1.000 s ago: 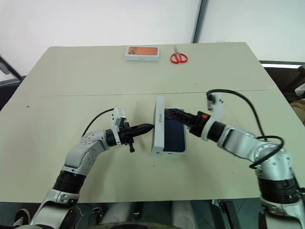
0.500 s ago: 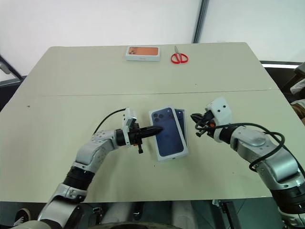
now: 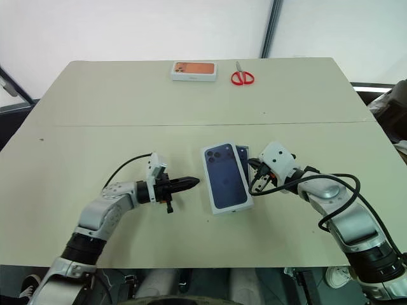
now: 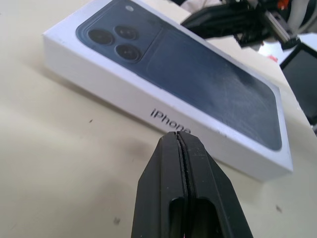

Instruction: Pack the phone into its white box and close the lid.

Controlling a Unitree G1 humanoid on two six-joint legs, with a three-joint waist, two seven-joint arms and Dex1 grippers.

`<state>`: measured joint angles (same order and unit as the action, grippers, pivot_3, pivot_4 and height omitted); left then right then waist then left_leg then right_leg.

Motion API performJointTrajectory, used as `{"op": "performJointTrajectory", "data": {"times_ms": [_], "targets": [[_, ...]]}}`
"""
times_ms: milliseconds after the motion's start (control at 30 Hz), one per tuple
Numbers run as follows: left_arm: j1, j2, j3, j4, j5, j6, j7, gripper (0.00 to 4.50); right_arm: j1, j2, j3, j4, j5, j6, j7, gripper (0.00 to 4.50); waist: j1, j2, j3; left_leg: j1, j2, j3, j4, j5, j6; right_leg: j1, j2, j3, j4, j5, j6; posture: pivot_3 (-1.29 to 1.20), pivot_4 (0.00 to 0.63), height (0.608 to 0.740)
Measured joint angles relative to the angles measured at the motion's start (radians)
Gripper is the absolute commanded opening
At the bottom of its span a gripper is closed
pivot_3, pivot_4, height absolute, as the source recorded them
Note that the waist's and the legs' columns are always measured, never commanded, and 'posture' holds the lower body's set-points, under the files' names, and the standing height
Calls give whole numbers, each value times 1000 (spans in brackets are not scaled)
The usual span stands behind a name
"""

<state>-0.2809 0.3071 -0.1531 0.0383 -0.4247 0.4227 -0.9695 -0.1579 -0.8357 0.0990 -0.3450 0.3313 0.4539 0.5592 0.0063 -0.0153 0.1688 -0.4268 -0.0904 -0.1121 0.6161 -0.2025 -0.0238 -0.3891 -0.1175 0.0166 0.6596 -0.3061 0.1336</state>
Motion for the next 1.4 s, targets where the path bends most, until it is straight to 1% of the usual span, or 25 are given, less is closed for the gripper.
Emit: {"op": "performJointTrajectory", "data": {"times_ms": [333, 900, 1267, 1400], "targets": [[-61, -40, -27, 107, 36, -60, -6, 0, 17, 31, -4, -17, -46, 7, 38, 43, 8, 0, 0, 0, 0, 0, 1, 0, 0, 1, 0, 0, 0, 0, 0, 0, 150, 740], [-200, -157, -20, 295, 83, -109, 16, 0, 45, 44, -64, -26, -114, 37, 41, 43, 7, 0, 0, 0, -1, -1, 2, 0, 0, 2, 0, -1, 1, 0, 0, 0, 150, 740], [-203, -168, -21, 300, 90, -108, 13, 0, 58, 69, -64, -26, -163, 61, 42, 43, 6, 0, 0, 0, -1, -1, 2, 0, 0, 1, 0, -1, 1, 0, 0, 0, 150, 740], [-190, -165, -26, 282, 91, -108, 13, 0, 85, 68, -54, -27, -177, 62, 61, 43, 6, 0, 0, 0, -1, -1, 2, 0, 0, 1, 0, -1, 1, 0, 0, 0, 150, 740]]}}
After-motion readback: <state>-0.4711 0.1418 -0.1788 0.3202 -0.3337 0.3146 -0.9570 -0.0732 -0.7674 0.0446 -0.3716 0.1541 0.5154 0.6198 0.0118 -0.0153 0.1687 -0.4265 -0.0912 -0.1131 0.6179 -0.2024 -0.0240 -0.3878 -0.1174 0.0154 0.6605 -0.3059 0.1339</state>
